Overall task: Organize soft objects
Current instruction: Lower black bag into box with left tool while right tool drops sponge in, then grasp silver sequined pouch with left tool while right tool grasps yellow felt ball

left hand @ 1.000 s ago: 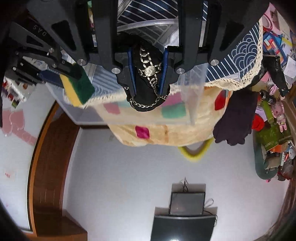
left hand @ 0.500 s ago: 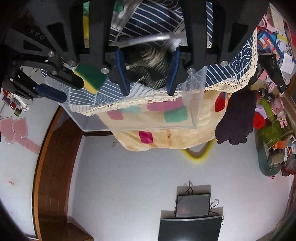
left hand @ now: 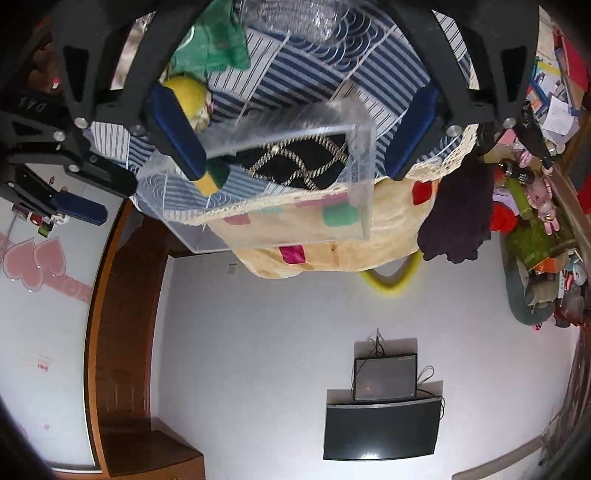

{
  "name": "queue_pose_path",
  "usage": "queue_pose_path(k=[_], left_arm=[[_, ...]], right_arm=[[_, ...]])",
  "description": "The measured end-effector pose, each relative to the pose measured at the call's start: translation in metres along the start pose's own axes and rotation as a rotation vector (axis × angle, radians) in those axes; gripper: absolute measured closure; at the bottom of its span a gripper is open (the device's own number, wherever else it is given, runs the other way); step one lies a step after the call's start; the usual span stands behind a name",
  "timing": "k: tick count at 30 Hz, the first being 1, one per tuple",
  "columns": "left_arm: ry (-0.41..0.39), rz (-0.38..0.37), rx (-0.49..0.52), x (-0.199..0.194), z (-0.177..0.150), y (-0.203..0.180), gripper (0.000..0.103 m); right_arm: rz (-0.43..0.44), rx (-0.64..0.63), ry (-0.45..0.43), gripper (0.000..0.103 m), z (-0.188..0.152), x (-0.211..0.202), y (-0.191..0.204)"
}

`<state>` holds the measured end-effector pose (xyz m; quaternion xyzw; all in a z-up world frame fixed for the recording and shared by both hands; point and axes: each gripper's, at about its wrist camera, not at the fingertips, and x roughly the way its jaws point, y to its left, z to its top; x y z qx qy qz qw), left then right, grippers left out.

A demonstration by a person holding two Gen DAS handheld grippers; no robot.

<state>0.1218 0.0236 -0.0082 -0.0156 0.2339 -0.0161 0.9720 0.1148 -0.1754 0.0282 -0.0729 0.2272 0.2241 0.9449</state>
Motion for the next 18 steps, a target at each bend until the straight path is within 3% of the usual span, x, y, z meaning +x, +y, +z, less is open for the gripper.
queue_pose_path(k=[5, 11, 18], left_arm=[[0.035, 0.030, 0.039, -0.010, -0.024, -0.001, 0.003], [0.139, 0.033, 0.039, -0.005, -0.062, 0.004, 0.003], [0.269, 0.033, -0.027, 0.015, -0.109, 0.022, 0.003]], right_arm=[[0.009, -0.002, 0.047, 0.038, -0.021, 0.001, 0.006], [0.009, -0.008, 0.116, 0.038, -0.043, 0.013, 0.013], [0.024, 0.015, 0.187, 0.038, -0.059, 0.032, 0.013]])
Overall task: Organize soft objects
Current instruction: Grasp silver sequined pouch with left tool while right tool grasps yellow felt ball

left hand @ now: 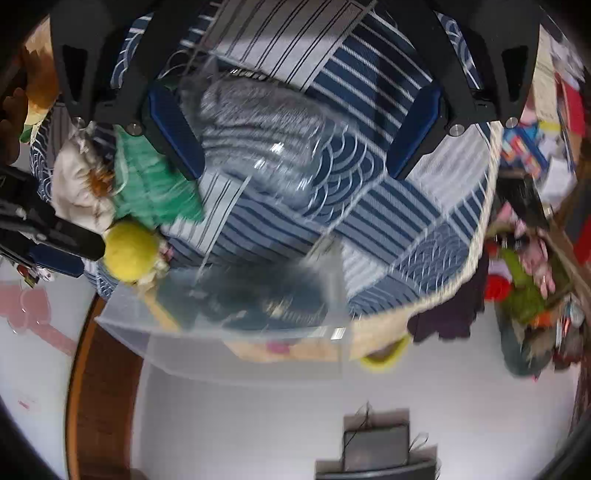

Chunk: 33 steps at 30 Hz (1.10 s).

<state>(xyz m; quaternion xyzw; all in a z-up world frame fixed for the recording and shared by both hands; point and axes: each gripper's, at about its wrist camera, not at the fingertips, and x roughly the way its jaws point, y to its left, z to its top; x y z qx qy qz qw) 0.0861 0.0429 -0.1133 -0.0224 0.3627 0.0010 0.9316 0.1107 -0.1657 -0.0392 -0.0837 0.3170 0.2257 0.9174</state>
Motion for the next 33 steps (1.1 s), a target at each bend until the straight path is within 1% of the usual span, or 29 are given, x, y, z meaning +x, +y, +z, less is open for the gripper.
queue_pose_path(k=[2, 3, 4, 7, 8, 9, 10, 12, 14, 15, 16, 19, 24, 29, 33], left_arm=[[-0.004, -0.028, -0.038, 0.003, -0.007, 0.007, 0.004], [-0.009, -0.046, -0.054, 0.003, -0.009, 0.009, 0.009], [-0.012, -0.060, -0.062, 0.002, -0.010, 0.011, 0.019], [-0.001, -0.146, -0.063, 0.003, -0.014, 0.010, 0.031], [-0.001, -0.154, -0.059, 0.003, -0.014, 0.009, 0.034], [-0.005, -0.155, -0.051, 0.002, -0.015, 0.007, 0.041], [-0.007, -0.162, -0.043, 0.002, -0.016, 0.006, 0.046], [-0.006, -0.182, -0.030, 0.000, -0.017, 0.002, 0.050], [-0.015, -0.175, -0.019, -0.001, -0.016, 0.001, 0.057], [-0.020, -0.167, -0.011, -0.002, -0.016, -0.001, 0.064], [-0.023, -0.162, -0.008, -0.002, -0.015, -0.001, 0.068], [-0.040, -0.157, 0.001, -0.009, -0.012, -0.001, 0.073], [-0.088, -0.128, 0.018, -0.020, -0.003, -0.002, 0.074], [-0.145, -0.128, -0.020, -0.034, 0.014, 0.005, 0.074], [-0.192, -0.132, -0.049, -0.043, 0.035, 0.012, 0.074]], right_arm=[[0.000, 0.004, 0.005, 0.038, -0.001, 0.003, 0.000], [0.000, 0.007, 0.008, 0.038, -0.001, 0.005, 0.000], [0.003, 0.009, 0.010, 0.038, 0.000, 0.007, 0.000], [0.011, 0.010, 0.024, 0.039, 0.002, 0.014, 0.001], [0.012, 0.011, 0.024, 0.040, 0.001, 0.015, 0.002], [0.011, 0.011, 0.029, 0.047, 0.000, 0.017, 0.003], [0.013, 0.008, 0.038, 0.055, 0.000, 0.019, 0.003], [0.019, 0.005, 0.052, 0.063, -0.002, 0.022, 0.004], [0.019, 0.008, 0.046, 0.063, -0.004, 0.021, 0.003], [0.022, 0.009, 0.041, 0.064, -0.005, 0.019, 0.003], [0.024, 0.010, 0.038, 0.064, -0.006, 0.018, 0.002], [0.026, 0.012, 0.017, 0.065, -0.006, 0.009, 0.000], [0.024, 0.015, -0.028, 0.065, -0.005, -0.008, -0.006], [0.013, 0.016, -0.073, 0.065, 0.004, -0.020, -0.010], [0.002, 0.013, -0.107, 0.065, 0.016, -0.024, -0.008]])
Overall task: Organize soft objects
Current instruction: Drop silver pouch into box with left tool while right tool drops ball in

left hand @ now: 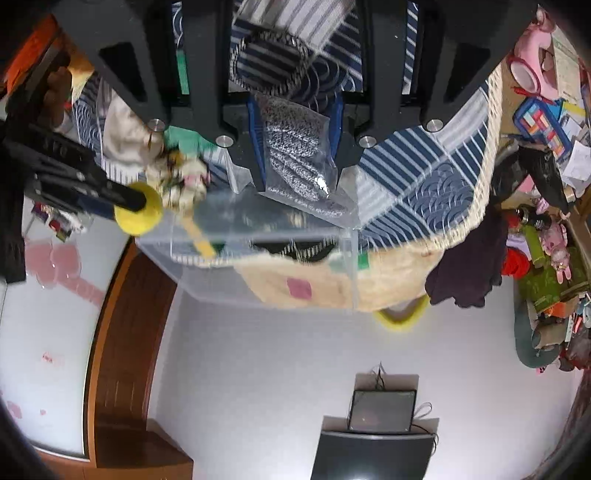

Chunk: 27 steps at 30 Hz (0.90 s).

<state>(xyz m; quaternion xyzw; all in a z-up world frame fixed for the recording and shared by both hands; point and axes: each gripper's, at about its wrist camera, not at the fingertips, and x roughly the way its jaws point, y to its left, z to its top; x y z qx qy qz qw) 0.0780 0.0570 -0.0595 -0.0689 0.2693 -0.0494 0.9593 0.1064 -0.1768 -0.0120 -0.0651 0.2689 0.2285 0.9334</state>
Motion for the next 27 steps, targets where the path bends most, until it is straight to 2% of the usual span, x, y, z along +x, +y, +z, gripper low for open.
queue_pose_path(k=[10, 14, 16, 19, 27], left_arm=[[-0.105, 0.016, -0.024, 0.001, 0.045, 0.003, 0.074], [-0.126, 0.006, -0.051, 0.011, 0.059, 0.004, 0.073], [-0.128, -0.001, -0.061, 0.018, 0.065, 0.004, 0.073], [-0.124, 0.029, -0.041, 0.035, 0.071, 0.000, 0.073], [-0.046, 0.051, -0.046, 0.088, 0.074, -0.001, 0.073]], right_arm=[[-0.055, -0.008, -0.101, 0.064, 0.031, -0.003, -0.010], [-0.075, -0.011, -0.099, 0.064, 0.040, 0.013, -0.011], [-0.088, -0.020, -0.088, 0.064, 0.043, 0.023, -0.012], [-0.115, -0.038, -0.063, 0.064, 0.045, 0.036, -0.013], [-0.129, -0.042, 0.011, 0.064, 0.036, 0.056, -0.019]])
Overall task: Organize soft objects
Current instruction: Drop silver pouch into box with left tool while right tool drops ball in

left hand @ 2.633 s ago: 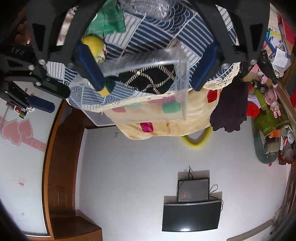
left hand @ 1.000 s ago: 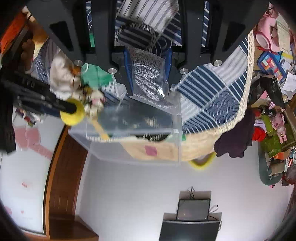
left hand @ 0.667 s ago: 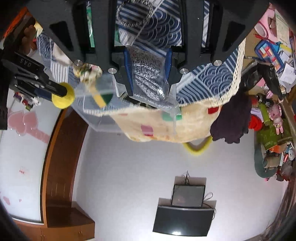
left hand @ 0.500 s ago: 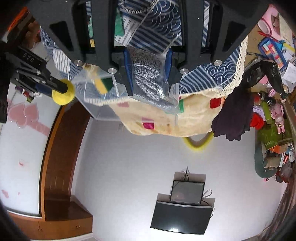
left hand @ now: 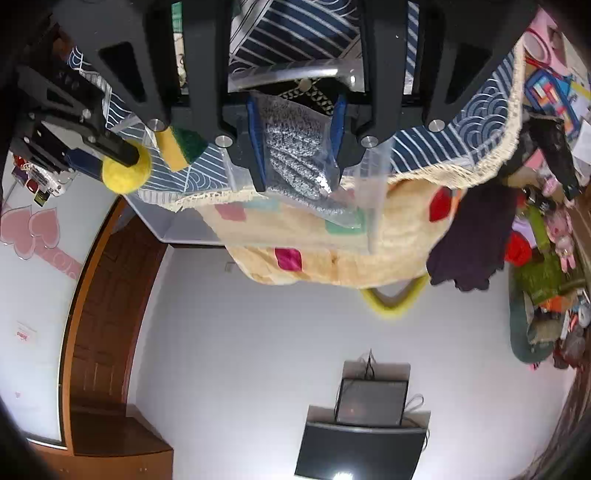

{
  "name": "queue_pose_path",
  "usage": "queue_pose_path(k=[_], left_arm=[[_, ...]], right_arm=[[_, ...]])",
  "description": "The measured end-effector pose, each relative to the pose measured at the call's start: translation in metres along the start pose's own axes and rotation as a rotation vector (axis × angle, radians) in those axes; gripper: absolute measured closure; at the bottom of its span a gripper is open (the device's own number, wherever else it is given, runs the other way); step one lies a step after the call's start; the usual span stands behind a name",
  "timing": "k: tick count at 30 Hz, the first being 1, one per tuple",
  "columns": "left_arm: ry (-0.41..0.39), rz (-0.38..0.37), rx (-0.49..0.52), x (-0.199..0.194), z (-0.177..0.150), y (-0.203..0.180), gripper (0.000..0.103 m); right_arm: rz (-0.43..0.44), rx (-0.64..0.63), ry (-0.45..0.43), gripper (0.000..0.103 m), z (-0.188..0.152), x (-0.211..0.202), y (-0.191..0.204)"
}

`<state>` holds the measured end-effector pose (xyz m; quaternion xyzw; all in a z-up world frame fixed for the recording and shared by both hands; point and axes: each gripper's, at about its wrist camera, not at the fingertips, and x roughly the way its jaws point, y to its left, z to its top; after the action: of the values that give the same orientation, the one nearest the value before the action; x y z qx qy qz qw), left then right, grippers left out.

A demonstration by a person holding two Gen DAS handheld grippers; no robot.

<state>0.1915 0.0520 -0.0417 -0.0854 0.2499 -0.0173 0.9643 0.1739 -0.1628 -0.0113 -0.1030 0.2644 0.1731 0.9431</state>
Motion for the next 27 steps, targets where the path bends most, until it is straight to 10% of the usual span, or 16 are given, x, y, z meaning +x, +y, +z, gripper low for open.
queue_pose_path(k=[8, 27], left_arm=[[0.054, 0.012, 0.002, 0.026, -0.008, -0.002, 0.065], [0.022, 0.020, 0.052, -0.029, -0.012, -0.011, 0.000]], right_arm=[[0.003, 0.004, 0.011, 0.062, -0.002, -0.002, -0.002], [0.023, 0.018, -0.099, 0.022, 0.001, -0.056, -0.009]])
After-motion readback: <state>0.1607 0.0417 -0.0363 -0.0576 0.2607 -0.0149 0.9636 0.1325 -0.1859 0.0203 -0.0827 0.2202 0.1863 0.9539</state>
